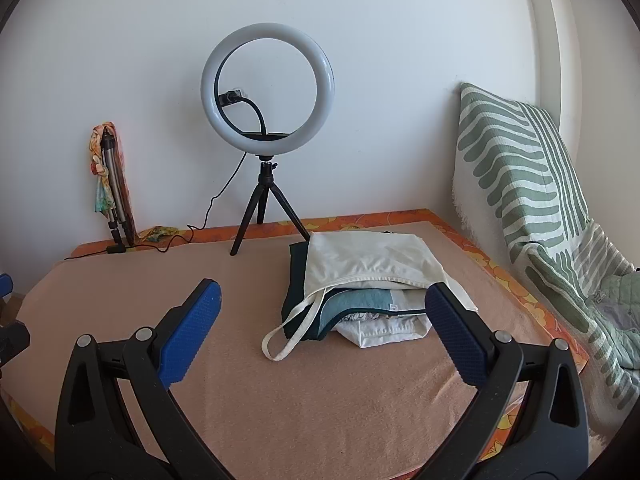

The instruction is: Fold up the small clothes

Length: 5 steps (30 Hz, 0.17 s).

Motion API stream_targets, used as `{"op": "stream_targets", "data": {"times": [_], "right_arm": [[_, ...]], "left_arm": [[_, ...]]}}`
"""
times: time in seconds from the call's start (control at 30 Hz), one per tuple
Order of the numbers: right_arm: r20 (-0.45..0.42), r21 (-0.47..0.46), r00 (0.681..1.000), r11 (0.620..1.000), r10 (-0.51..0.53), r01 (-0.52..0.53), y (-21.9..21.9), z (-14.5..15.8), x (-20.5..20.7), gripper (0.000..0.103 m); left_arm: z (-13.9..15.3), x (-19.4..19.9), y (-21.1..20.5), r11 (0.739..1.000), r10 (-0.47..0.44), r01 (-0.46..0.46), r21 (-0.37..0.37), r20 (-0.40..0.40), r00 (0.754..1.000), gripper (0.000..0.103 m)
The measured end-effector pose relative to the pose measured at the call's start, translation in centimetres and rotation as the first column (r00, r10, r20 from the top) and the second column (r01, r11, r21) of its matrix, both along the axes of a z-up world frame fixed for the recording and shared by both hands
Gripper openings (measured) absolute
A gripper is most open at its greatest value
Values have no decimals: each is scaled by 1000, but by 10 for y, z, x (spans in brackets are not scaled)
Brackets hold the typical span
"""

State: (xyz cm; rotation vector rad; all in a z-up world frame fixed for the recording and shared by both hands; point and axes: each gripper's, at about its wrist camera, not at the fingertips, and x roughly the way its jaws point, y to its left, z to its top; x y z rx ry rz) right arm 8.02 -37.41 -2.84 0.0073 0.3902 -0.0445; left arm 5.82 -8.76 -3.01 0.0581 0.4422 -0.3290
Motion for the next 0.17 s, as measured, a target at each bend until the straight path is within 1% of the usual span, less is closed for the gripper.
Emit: {"op": "stream_targets", "data": {"times": [0.17], "right_arm": [[-1, 0, 1000, 1000, 1, -1, 0, 0, 0, 103]], "left_arm": [[0, 0, 1, 1000, 3, -3, 1, 1, 1000, 102]]}}
